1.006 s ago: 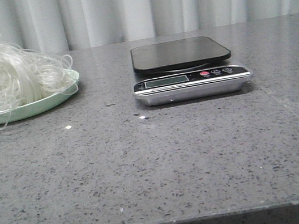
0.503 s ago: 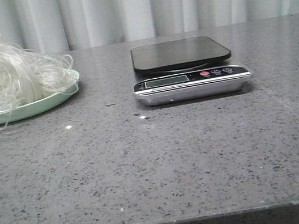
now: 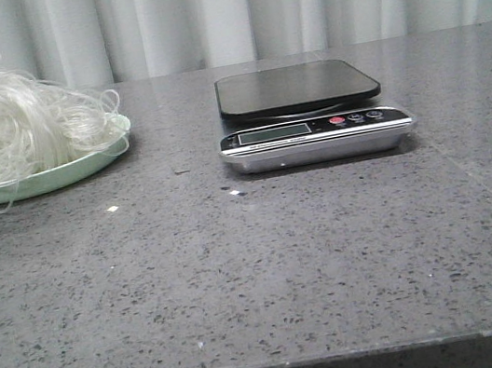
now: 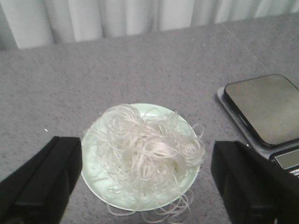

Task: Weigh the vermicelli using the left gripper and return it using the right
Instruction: 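Move the left gripper above the vermicelli on the pale green plate, then lower the left gripper into the vermicelli and close on it, then lift the vermicelli with the left gripper and carry it over the scale, then lower the vermicelli onto the scale and open the left gripper, then withdraw the left gripper and move the right gripper above the scale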

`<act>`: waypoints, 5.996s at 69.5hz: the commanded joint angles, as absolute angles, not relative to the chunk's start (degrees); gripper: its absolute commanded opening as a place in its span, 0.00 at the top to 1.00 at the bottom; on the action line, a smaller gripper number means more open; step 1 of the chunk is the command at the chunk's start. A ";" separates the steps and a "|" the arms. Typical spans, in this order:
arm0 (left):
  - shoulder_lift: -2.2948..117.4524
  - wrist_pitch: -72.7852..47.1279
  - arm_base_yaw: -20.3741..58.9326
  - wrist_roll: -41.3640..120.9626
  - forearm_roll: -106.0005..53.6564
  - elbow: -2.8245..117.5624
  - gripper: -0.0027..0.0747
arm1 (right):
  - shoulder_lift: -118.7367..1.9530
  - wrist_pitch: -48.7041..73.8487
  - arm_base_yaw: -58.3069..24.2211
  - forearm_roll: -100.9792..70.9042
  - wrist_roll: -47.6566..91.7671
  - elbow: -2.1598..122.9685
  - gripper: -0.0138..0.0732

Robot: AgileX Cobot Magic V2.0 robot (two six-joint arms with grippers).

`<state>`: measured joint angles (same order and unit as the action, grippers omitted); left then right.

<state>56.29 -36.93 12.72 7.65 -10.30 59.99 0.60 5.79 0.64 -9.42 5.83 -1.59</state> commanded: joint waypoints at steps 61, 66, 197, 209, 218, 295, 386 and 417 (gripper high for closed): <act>84.25 -34.76 13.16 7.67 -10.93 66.15 0.16 | 1.52 1.03 1.08 -8.93 5.74 -1.14 0.67; 85.30 -34.29 13.16 7.67 -11.16 66.15 0.17 | 1.52 1.03 1.08 -8.93 5.74 -1.14 0.67; 85.19 -22.47 39.00 7.67 -18.76 86.41 0.79 | 1.52 1.09 1.08 -8.93 5.74 -1.14 0.67; 91.58 -20.41 40.22 7.67 -18.76 86.41 0.79 | 1.52 1.09 1.08 -8.93 5.74 -1.14 0.67; 95.59 -20.81 40.26 7.67 -18.76 86.41 0.79 | 1.52 1.09 1.08 -8.93 5.74 -1.14 0.67; 97.53 -25.99 40.26 7.67 -15.56 86.41 0.26 | 1.52 1.09 1.08 -8.93 5.74 -1.14 0.67; 37.81 -25.27 11.58 7.54 -0.41 48.17 0.78 | 1.52 -2.29 1.08 -14.28 5.74 -1.14 0.67; 21.68 -17.78 10.71 7.13 1.14 29.26 0.79 | 1.47 -6.03 1.08 -15.83 5.79 2.37 0.67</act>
<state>22.37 -23.38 11.00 7.65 1.76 29.06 0.60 -1.09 0.64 -14.97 5.83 -1.40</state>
